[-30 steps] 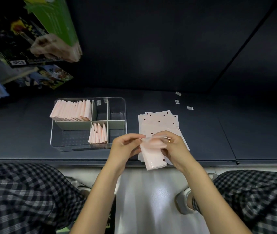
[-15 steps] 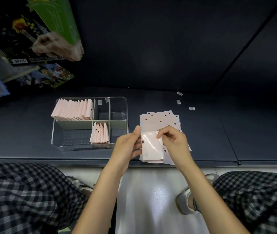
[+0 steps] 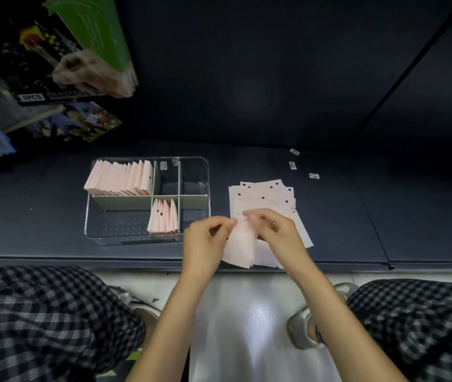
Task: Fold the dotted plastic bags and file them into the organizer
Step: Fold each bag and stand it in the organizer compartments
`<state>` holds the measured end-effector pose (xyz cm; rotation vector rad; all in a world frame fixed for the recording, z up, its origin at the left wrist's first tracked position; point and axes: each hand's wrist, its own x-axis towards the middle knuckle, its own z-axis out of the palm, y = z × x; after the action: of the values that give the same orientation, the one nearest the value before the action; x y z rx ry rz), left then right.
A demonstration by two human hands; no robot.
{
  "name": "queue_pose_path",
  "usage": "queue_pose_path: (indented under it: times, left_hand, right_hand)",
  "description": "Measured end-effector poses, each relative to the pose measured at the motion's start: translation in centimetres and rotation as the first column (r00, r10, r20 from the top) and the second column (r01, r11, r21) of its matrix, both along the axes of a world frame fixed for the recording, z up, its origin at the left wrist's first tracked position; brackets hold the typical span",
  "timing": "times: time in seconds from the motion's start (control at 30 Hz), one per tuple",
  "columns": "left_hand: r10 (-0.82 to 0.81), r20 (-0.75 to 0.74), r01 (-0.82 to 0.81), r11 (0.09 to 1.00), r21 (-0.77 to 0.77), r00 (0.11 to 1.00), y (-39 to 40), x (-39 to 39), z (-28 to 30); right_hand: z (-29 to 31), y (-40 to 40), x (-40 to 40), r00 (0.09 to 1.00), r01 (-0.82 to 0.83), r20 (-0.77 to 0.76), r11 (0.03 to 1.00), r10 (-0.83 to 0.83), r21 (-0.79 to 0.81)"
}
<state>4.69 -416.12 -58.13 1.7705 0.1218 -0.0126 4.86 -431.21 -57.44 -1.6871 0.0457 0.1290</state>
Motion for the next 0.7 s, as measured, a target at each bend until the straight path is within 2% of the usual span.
queue_pose_path:
  times: [0.07, 0.1, 0.17, 0.27, 0.33, 0.43, 0.53, 0.6, 0.7]
  left_hand:
    - [-0.027, 0.048, 0.025, 0.999, 0.049, 0.998, -0.2, -0.2, 0.1]
    - [-0.037, 0.046, 0.036, 0.999, 0.027, 0.998, -0.2, -0.3, 0.2]
    - [-0.058, -0.029, 0.055, 0.993, -0.103, 0.998, 0.2, -0.3, 0.3]
    - [-0.144, -0.238, 0.075, 0.958, -0.276, 0.961, 1.1, -0.3, 0.3]
    - [-0.186, -0.32, 0.08, 0.945, -0.318, 0.929, 1.4, -0.5, 0.3]
    - [-0.213, -0.333, 0.103, 0.943, -0.318, 0.919, 1.6, -0.6, 0.6]
    - [-0.143, -0.301, 0.057, 0.959, -0.278, 0.943, 1.8, -0.4, 0.8]
    - [-0.063, -0.278, -0.015, 0.962, -0.271, 0.958, 2.2, -0.4, 0.7]
    - [0.013, -0.286, -0.101, 0.949, -0.297, 0.958, 2.7, -0.3, 0.4]
  right_hand:
    - [-0.2, 0.2, 0.0, 0.999, 0.01, 0.04, 0.995, -0.005, -0.102]
    - [-0.3, 0.2, 0.1, 0.999, 0.031, 0.044, 0.995, -0.027, -0.099]
    - [-0.2, 0.2, 0.2, 0.997, 0.07, 0.033, 0.997, -0.069, -0.044]
    - [0.2, -0.2, 0.4, 0.991, 0.135, 0.012, 0.99, -0.136, 0.03]
    - [0.5, -0.3, 0.5, 0.989, 0.148, 0.003, 0.988, -0.148, 0.036]
    - [0.7, -0.2, 0.7, 0.985, 0.17, -0.033, 0.985, -0.169, 0.033]
    - [0.7, 0.7, 0.6, 0.977, 0.17, -0.152, 0.977, -0.151, 0.126]
    - [0.4, 1.6, 0.3, 0.962, 0.095, -0.271, 0.979, -0.043, 0.182]
    - [-0.1, 2.5, 0.0, 0.947, 0.026, -0.321, 0.997, -0.002, 0.071]
